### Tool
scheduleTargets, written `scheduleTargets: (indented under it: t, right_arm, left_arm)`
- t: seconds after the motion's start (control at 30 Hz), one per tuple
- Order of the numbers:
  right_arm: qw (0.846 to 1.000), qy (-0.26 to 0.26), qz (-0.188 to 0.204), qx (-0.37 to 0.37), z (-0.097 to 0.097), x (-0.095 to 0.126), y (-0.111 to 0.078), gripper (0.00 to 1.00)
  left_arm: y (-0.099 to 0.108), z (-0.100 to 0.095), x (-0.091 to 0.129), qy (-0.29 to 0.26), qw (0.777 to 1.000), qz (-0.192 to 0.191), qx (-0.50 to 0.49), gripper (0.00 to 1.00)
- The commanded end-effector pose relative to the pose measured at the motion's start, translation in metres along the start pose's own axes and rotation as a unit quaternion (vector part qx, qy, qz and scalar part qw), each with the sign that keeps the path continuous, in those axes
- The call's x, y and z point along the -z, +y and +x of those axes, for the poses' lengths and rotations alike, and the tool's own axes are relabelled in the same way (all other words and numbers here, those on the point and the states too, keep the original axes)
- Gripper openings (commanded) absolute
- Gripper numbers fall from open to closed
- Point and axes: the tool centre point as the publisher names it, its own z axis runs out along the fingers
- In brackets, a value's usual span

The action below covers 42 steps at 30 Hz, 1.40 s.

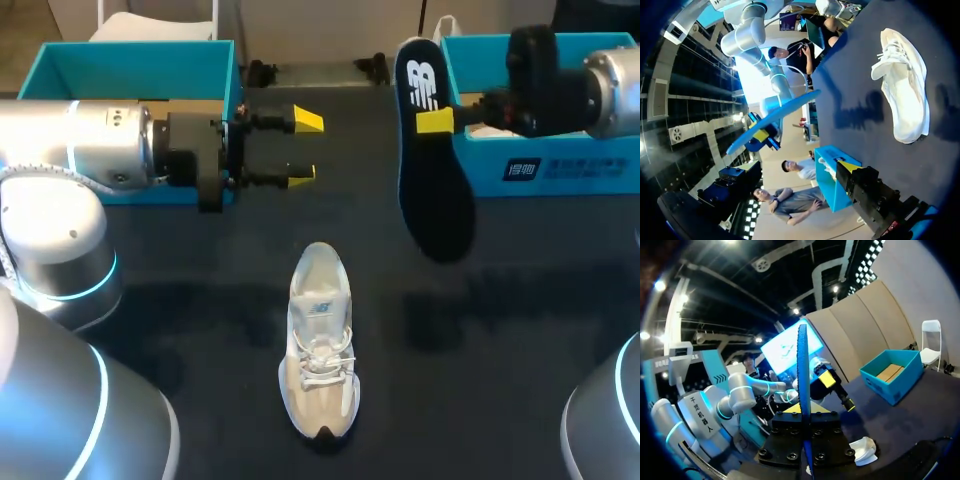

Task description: Take the shoe out of the shoebox, open the shoe tongue, remove and reinsert the insole, then place the shoe into the shoebox

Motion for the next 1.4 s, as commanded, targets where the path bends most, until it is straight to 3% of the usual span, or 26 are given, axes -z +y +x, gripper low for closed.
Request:
scheduleTargets:
  t: [0.03,0.17,0.23,0.4,0.87,1.17,1.4]
  right_arm:
    - [1.000,0.025,0.006,0.000,-0.014,-0.002,0.003,0.00]
    - [0.998,0.036,-0.021,-0.053,-0.046,0.005,0.015,0.00]
    - [0.996,0.030,-0.017,-0.085,-0.059,0.006,0.019,0.00]
    - [0.987,0.025,-0.046,-0.155,-0.084,0.008,0.018,0.00]
    - [0.987,0.025,-0.046,-0.155,-0.084,0.008,0.018,0.00]
    - [0.964,0.012,-0.038,-0.263,-0.100,-0.005,0.024,0.00]
    - [0.952,0.009,-0.072,-0.296,-0.110,-0.008,0.018,0.00]
  left_arm:
    - [0.000,0.000,-0.001,0.000,1.000,0.000,-0.001,1.00]
    - [0.000,0.000,-0.001,0.000,1.000,0.000,-0.001,1.00]
    - [0.000,0.000,-0.001,0.000,1.000,0.000,-0.001,1.00]
    - [0.000,0.000,-0.001,0.000,1.000,0.000,-0.001,1.00]
    - [0.000,0.000,-0.001,0.000,1.000,0.000,-0.001,1.00]
    - [-0.001,0.000,0.000,-0.024,1.000,0.013,-0.002,1.00]
    - [0.001,0.004,0.000,-0.012,1.000,-0.008,0.009,1.00]
